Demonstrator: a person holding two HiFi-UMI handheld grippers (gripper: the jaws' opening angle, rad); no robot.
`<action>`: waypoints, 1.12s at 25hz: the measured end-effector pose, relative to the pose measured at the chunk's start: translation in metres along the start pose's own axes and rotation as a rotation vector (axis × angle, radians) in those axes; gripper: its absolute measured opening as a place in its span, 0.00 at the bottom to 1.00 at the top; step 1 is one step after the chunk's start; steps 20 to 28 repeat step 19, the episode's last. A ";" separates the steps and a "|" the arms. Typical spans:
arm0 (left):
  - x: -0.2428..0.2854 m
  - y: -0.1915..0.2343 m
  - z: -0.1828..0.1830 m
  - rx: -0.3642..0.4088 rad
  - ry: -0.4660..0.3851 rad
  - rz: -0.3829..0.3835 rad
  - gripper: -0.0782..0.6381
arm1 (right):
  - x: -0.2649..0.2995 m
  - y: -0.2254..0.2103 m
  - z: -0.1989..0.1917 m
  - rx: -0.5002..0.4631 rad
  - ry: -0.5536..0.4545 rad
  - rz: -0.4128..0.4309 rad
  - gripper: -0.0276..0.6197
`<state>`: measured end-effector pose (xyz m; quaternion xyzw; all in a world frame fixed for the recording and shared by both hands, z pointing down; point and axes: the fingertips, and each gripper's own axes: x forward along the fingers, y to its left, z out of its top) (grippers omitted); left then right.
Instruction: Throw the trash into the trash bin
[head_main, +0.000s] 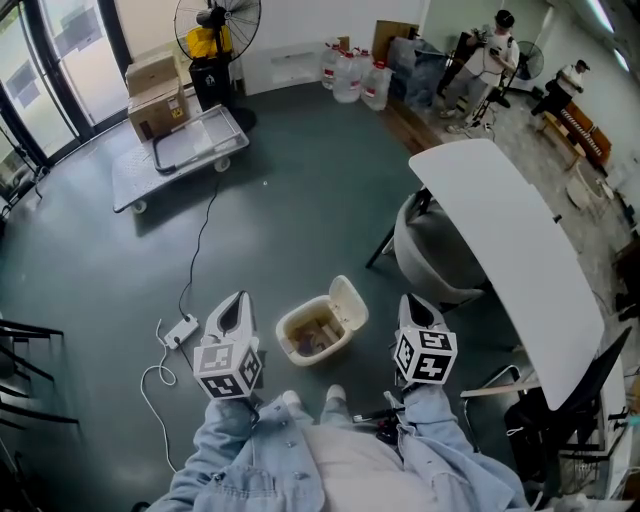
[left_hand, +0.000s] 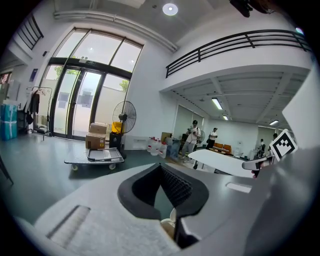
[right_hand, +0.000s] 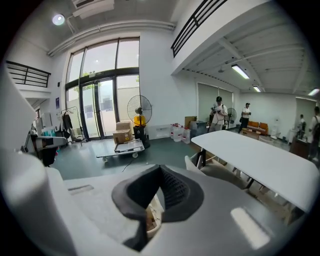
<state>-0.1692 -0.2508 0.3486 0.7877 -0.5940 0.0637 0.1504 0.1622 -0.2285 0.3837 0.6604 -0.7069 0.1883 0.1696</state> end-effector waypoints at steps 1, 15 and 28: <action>0.000 0.000 -0.001 -0.002 0.002 0.001 0.12 | 0.001 0.001 -0.001 0.000 0.002 0.001 0.05; 0.009 -0.003 0.003 -0.009 0.000 -0.001 0.12 | 0.002 -0.008 0.009 0.010 -0.013 -0.016 0.05; 0.013 -0.003 0.006 -0.010 -0.005 -0.003 0.12 | 0.003 -0.009 0.013 0.010 -0.019 -0.017 0.05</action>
